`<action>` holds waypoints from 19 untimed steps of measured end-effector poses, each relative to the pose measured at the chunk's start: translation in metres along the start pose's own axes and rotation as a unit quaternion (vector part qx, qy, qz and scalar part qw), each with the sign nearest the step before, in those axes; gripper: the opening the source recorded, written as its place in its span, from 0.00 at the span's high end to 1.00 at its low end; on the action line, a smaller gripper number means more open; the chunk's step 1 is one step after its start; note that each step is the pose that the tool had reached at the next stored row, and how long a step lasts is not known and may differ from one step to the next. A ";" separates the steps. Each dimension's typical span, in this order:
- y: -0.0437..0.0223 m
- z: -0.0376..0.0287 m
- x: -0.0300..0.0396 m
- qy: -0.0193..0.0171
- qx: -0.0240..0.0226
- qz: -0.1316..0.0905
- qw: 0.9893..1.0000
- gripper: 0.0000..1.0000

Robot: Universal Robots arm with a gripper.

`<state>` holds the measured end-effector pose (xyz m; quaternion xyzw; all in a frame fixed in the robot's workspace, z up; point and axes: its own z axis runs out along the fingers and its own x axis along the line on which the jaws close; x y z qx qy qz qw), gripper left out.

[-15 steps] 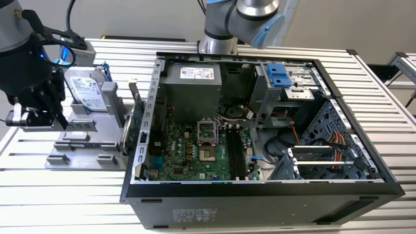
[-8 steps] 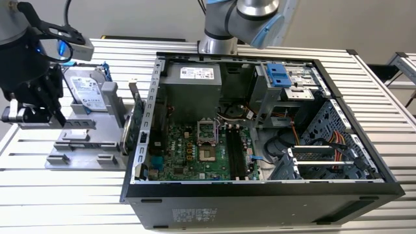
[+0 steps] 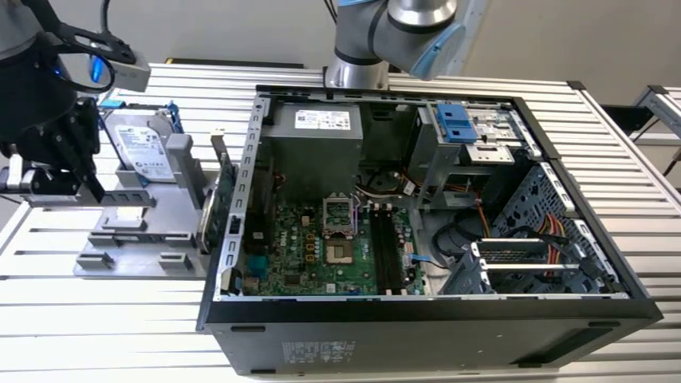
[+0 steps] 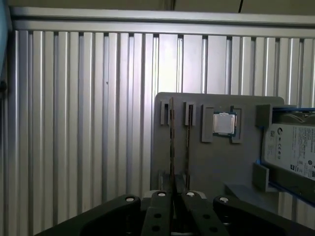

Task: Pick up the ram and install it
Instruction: 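Pick up the ram and move it above insertion slot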

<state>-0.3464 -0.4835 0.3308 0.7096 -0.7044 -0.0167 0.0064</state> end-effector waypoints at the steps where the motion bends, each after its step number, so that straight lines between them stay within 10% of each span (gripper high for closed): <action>1: 0.0000 -0.0011 0.0000 0.000 0.000 0.000 1.000 1.00; 19: 0.0007 -0.0200 -0.0003 0.000 0.000 0.000 1.000 1.00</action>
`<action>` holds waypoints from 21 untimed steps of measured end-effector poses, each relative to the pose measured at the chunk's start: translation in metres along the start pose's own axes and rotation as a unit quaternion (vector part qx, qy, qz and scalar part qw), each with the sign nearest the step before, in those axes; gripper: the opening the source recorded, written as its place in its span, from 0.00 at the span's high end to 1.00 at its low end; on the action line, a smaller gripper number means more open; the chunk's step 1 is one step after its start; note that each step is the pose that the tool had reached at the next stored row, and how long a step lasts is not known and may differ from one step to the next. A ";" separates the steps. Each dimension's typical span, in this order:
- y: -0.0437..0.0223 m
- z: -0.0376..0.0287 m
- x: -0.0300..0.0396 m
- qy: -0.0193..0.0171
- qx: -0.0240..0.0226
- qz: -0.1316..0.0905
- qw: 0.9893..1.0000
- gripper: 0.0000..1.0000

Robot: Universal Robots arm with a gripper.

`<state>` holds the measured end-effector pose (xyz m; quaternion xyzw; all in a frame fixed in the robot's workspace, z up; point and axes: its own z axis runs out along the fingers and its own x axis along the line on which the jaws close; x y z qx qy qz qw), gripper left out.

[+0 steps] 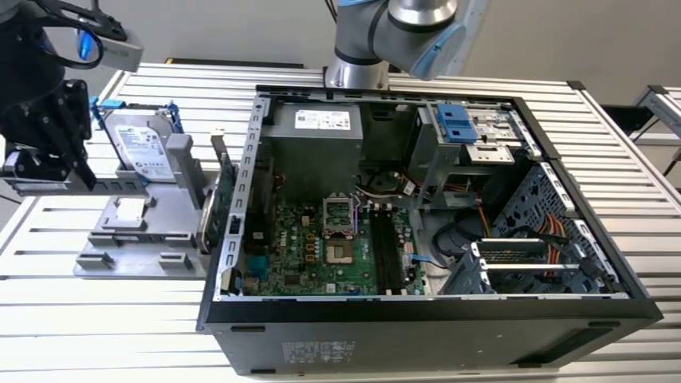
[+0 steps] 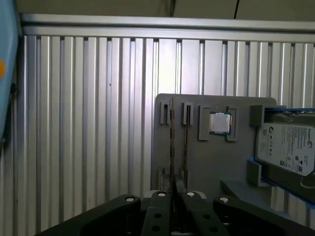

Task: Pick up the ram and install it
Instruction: 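Pick up the ram and move it above insertion slot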

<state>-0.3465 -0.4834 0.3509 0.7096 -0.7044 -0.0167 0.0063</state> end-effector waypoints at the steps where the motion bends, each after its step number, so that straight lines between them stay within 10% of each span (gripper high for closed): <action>1: 0.0000 -0.0010 0.0000 0.000 0.000 0.000 1.000 1.00; 21: 0.0009 -0.0285 -0.0004 0.000 0.000 0.000 1.000 1.00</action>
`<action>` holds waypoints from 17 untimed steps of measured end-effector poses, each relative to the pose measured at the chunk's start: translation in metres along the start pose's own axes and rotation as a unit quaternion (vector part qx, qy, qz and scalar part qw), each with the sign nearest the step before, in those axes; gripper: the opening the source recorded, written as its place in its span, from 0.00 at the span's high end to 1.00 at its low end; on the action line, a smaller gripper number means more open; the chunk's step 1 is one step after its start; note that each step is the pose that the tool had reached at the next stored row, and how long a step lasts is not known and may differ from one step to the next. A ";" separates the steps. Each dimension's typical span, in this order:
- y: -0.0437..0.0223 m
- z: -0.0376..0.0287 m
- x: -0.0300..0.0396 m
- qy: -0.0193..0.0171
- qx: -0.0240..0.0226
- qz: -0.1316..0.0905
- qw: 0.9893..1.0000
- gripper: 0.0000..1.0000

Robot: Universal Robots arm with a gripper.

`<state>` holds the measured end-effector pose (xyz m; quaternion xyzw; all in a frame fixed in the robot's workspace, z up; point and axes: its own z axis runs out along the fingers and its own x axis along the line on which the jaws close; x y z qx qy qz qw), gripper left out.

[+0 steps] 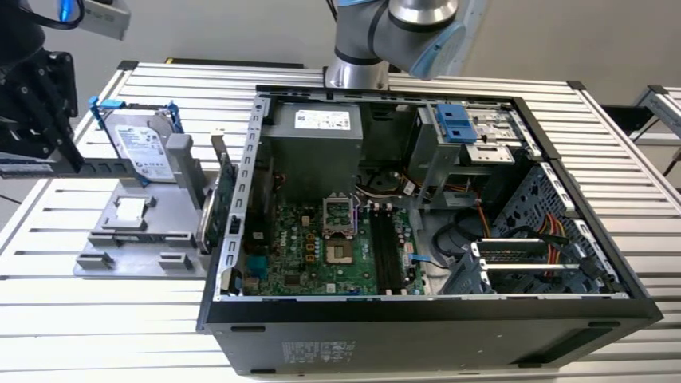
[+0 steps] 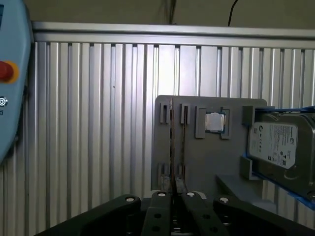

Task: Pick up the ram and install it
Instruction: 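Pick up the ram and move it above insertion slot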

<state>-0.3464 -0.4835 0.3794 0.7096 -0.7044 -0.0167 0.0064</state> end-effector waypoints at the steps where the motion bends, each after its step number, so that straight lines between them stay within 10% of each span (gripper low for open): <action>1: 0.0001 -0.0013 0.0000 0.000 0.000 0.000 1.000 1.00; 17: -0.0007 -0.0071 -0.0001 0.000 0.000 0.000 1.000 1.00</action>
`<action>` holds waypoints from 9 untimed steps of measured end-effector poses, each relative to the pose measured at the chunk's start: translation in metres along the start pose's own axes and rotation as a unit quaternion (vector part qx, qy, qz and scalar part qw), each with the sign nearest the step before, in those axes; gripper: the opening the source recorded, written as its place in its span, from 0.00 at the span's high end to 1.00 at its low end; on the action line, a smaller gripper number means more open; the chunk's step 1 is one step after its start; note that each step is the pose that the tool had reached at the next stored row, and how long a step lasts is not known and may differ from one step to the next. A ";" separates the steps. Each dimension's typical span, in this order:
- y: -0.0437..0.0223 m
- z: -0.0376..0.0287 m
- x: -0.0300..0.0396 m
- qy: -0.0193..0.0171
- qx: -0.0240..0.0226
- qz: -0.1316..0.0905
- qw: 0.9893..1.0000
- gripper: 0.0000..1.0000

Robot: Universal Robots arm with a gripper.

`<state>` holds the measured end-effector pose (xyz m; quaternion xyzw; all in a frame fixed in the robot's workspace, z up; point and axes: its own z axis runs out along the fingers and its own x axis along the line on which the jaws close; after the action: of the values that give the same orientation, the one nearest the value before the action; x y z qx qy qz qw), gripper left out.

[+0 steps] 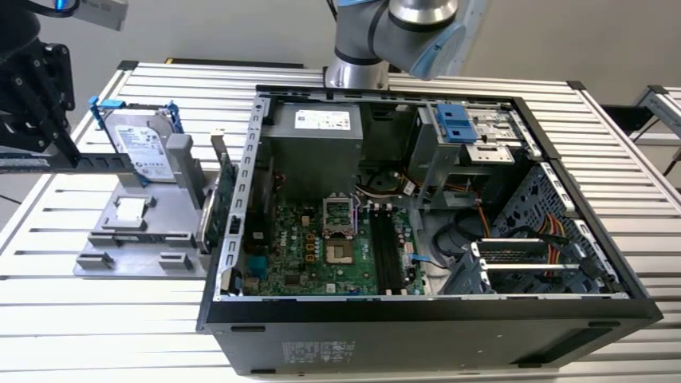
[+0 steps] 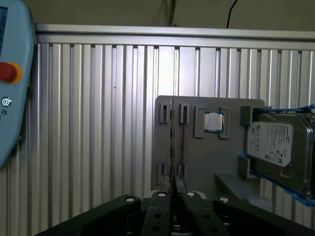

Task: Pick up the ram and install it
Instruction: 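Pick up the ram and move it above insertion slot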

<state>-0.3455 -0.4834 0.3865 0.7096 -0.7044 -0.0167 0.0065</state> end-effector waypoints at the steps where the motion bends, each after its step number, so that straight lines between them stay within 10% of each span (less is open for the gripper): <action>1: -0.0007 0.0000 0.0000 0.000 0.000 0.000 1.000 1.00; 9: -0.0100 -0.0003 0.0001 0.000 0.000 0.000 1.000 1.00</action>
<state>-0.3355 -0.4835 0.3864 0.7096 -0.7044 -0.0167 0.0064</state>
